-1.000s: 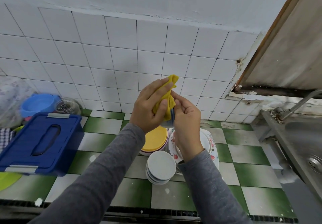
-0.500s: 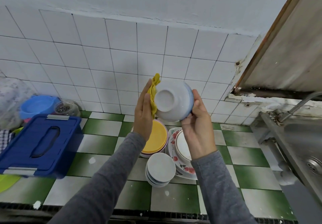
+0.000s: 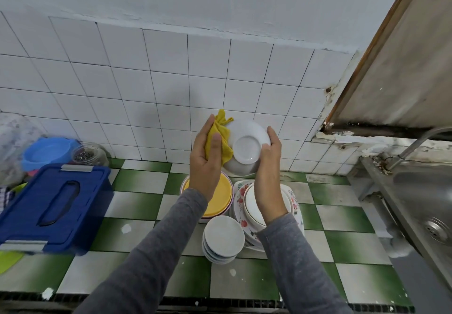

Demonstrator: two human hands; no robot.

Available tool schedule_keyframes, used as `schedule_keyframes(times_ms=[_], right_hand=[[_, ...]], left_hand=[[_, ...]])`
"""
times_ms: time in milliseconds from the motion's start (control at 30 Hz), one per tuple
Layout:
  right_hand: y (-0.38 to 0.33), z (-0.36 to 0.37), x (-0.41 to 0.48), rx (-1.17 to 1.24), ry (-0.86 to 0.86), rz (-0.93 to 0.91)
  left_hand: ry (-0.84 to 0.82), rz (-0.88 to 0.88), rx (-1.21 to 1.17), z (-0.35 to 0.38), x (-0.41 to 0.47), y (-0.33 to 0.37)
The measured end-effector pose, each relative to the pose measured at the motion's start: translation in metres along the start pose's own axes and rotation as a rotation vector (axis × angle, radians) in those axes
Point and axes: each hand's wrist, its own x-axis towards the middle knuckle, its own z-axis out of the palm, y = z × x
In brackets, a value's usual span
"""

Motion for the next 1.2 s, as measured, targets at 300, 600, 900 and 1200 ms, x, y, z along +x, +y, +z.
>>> schedule_keyframes(times_ms=[300, 600, 900, 1200], right_hand=[[0.013, -0.019, 0.006, -0.471, -0.249, -0.435], [0.026, -0.026, 0.005, -0.496, -0.28, -0.505], [0.038, -0.048, -0.029, -0.427, -0.062, -0.287], [0.037, -0.125, -0.066, -0.444, 0.197, -0.156]], left_hand=[[-0.033, -0.057, 0.003, -0.01, 0.005, 0.008], [-0.109, -0.188, -0.046, -0.018, 0.003, 0.003], [-0.213, -0.209, 0.002, -0.023, -0.012, -0.01], [-0.43, -0.408, -0.021, 0.035, -0.046, -0.031]])
